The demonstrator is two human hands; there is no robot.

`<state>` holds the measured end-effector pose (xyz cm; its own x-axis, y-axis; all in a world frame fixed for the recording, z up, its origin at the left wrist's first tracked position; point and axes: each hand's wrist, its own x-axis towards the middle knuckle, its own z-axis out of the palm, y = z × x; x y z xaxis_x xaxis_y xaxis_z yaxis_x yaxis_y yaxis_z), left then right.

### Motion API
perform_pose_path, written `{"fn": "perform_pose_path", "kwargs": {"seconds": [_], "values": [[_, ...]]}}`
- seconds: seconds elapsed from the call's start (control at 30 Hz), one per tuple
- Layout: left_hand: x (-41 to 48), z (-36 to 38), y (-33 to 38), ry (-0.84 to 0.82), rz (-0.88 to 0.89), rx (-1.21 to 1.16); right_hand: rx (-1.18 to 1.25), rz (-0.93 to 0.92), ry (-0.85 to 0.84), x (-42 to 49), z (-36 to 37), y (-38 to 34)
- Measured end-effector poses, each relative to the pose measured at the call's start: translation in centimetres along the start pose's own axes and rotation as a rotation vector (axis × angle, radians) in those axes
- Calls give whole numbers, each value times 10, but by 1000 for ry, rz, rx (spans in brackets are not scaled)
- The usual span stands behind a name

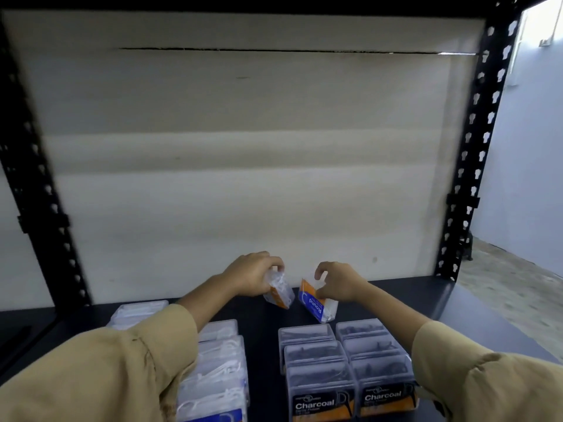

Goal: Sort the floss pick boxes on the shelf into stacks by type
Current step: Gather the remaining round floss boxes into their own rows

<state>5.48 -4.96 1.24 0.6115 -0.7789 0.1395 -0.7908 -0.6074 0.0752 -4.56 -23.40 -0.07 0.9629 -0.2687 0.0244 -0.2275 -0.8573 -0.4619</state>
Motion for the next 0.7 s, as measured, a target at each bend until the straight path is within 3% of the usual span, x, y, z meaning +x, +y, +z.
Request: {"fn": "perform_pose_path", "kwargs": {"seconds": [0.23,0.43,0.7], "values": [[-36,-4,-42,4,-66,-258,215,75,-47,0,7,-10],[-51,0,-57,97,-230,-529,140,49,-106,3,10,-19],[-55,4,-74,97,-221,-472,-28,-19,-132,7,24,-30]]}}
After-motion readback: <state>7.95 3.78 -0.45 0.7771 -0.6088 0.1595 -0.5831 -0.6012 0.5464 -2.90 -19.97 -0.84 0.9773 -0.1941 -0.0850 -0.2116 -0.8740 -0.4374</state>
